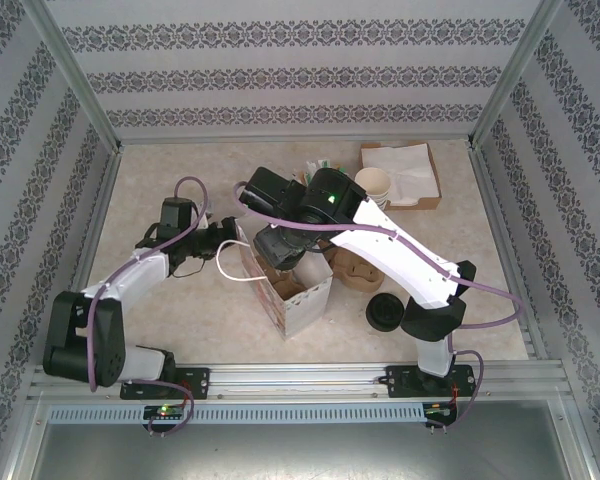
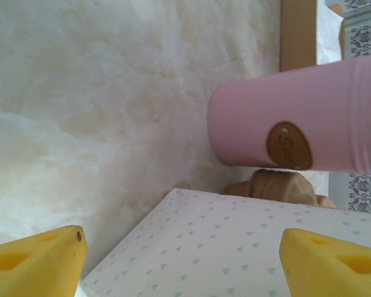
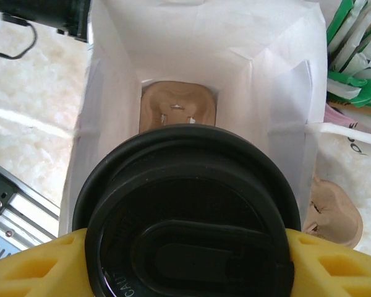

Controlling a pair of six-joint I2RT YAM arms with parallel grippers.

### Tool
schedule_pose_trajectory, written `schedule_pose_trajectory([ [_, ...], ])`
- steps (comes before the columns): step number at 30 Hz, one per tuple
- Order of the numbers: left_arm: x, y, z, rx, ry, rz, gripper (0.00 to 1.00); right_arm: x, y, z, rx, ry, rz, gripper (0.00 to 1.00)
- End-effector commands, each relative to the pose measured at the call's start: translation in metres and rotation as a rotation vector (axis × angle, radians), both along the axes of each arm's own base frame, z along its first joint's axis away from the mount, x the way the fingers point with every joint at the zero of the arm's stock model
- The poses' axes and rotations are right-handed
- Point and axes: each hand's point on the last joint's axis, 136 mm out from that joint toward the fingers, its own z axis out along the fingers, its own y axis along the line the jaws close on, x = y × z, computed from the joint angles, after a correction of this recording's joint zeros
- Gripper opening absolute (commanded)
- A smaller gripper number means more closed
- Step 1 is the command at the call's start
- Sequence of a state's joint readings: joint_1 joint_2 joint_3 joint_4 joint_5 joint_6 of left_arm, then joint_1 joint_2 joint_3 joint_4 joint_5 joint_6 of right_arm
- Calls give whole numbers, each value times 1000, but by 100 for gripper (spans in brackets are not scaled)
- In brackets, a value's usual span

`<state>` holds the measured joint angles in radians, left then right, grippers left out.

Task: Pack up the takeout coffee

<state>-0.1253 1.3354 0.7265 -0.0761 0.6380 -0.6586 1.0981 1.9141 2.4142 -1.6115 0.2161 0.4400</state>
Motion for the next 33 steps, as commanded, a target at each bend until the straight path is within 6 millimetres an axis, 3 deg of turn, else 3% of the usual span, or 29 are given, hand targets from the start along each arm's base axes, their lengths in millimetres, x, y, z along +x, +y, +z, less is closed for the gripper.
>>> schedule_pose_trajectory([
  [1, -11, 5, 13, 56, -44, 1, 83, -13, -6, -12, -54, 49, -3, 53],
  [7, -19, 39, 33, 232, -58, 116, 88, -19, -4, -20, -51, 81, -5, 53],
  [13, -20, 62, 72, 323, -139, 210, 94, -26, -8, -31, -63, 105, -21, 53],
  [24, -28, 60, 129, 282, -266, 220, 96, -34, -11, -52, -68, 154, -37, 52],
  [33, -31, 53, 150, 245, -290, 191, 96, -31, -7, -65, -56, 165, -43, 52],
])
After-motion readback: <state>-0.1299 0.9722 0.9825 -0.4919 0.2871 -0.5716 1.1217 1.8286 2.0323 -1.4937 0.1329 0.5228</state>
